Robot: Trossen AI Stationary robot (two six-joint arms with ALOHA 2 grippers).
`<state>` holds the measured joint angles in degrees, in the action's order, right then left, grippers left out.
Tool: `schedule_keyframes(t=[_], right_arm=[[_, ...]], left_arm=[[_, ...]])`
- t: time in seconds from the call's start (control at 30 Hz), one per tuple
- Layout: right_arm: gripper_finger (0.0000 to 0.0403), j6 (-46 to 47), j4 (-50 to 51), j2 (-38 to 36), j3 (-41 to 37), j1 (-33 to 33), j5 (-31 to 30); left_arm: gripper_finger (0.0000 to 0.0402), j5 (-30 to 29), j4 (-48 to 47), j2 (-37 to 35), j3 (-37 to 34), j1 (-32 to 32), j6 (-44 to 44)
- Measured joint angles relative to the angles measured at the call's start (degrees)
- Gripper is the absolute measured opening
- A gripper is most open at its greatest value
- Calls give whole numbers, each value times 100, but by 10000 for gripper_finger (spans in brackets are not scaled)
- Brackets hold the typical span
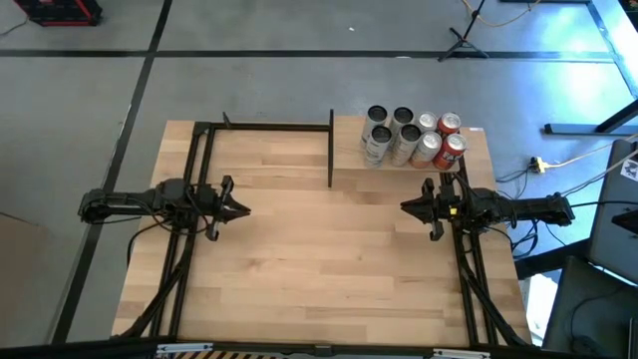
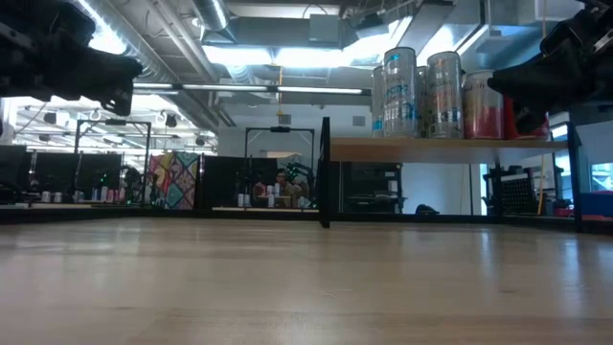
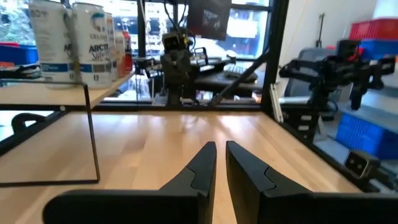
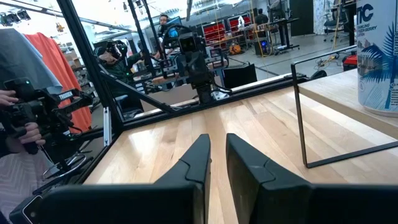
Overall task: Place canned beverage on shelf
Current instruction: Return to Home Position
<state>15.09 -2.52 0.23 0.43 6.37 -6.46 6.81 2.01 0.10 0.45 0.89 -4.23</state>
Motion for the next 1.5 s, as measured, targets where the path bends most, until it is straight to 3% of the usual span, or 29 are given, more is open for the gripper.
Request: schedule_keyframes(t=[0.3,1.5], right_arm=[[42,0,0,1,-2,-1,2],[42,2,0,2,-2,0,2]], left_arm=[[31,-451,-91,4,0,2,349],[31,-465,-104,4,0,-1,337]])
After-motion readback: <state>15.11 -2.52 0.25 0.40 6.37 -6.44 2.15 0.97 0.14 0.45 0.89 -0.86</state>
